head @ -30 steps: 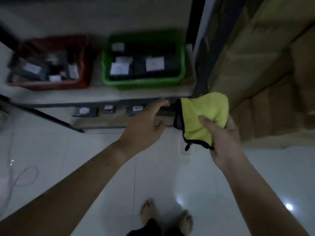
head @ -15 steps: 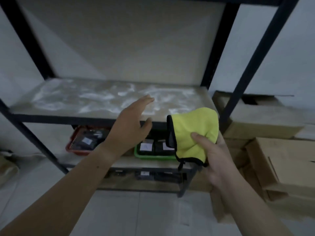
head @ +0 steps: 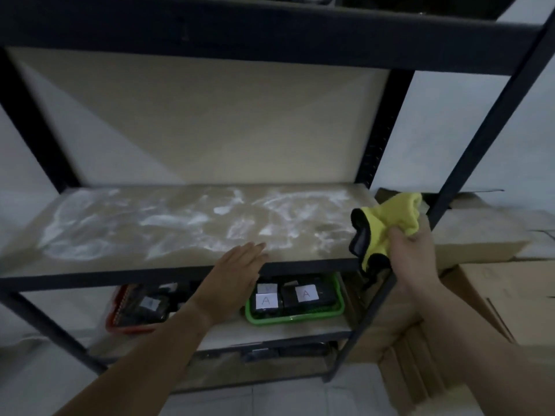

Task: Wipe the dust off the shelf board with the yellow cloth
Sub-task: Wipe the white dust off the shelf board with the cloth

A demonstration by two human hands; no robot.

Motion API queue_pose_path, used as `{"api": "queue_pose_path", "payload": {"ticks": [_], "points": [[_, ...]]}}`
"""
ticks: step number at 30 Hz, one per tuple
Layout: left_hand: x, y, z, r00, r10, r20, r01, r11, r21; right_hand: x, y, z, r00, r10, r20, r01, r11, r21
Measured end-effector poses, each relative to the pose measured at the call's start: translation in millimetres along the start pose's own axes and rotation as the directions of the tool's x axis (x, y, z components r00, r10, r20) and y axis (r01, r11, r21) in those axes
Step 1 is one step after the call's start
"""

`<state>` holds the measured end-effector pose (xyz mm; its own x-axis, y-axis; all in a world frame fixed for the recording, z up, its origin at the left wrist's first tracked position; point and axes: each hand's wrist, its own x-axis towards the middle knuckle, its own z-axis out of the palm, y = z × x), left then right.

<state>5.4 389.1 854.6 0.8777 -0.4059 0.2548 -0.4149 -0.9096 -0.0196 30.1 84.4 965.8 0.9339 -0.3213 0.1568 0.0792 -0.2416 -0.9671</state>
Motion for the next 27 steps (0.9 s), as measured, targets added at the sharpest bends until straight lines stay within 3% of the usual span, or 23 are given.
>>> {"api": "queue_pose_path", "payload": {"ticks": [6,8,11,13,16,18,20,22,24,25,27], "points": [[24,6,24,0.985,0.160,0.063,-0.157,0.986,-0.047,50,25,23,0.997,-0.039,0.070,0.057,0.955,-0.290],[35,8,32,0.982,0.183,0.054,-0.180,0.982,-0.056,68,35,31,0.996,-0.061,0.070,0.086,0.891,-0.445],[48,10,44,0.986,0.159,0.045,-0.155,0.985,-0.072,93,60,35,0.984,-0.107,0.145,0.180,0.662,-0.727],[50,12,51,0.991,0.132,0.031,-0.130,0.988,-0.082,107,80,33,0.966,0.021,0.259,0.219,0.471,-0.854],[50,14,55,0.994,0.110,-0.004,-0.110,0.993,-0.044,115,105,31,0.941,0.042,0.336,0.314,0.265,-0.912],[51,16,58,0.995,0.097,-0.017,-0.097,0.995,-0.017,112,113,36,0.914,0.014,0.405,0.394,0.199,-0.897],[53,18,61,0.997,0.073,-0.001,-0.073,0.997,0.008,103,112,47,0.903,-0.042,0.427,0.424,0.240,-0.873],[55,20,65,0.999,0.037,0.006,-0.038,0.999,0.026,94,107,63,0.881,-0.148,0.450,0.471,0.383,-0.795],[55,22,68,1.000,0.007,0.009,-0.007,1.000,0.026,89,100,73,0.810,-0.234,0.539,0.576,0.494,-0.652],[56,23,69,1.000,-0.002,0.011,0.001,1.000,0.026,93,94,70,0.791,-0.239,0.563,0.584,0.570,-0.578],[58,25,69,1.000,-0.022,0.022,0.022,1.000,0.020,116,86,56,0.823,-0.159,0.545,0.482,0.703,-0.523]]}}
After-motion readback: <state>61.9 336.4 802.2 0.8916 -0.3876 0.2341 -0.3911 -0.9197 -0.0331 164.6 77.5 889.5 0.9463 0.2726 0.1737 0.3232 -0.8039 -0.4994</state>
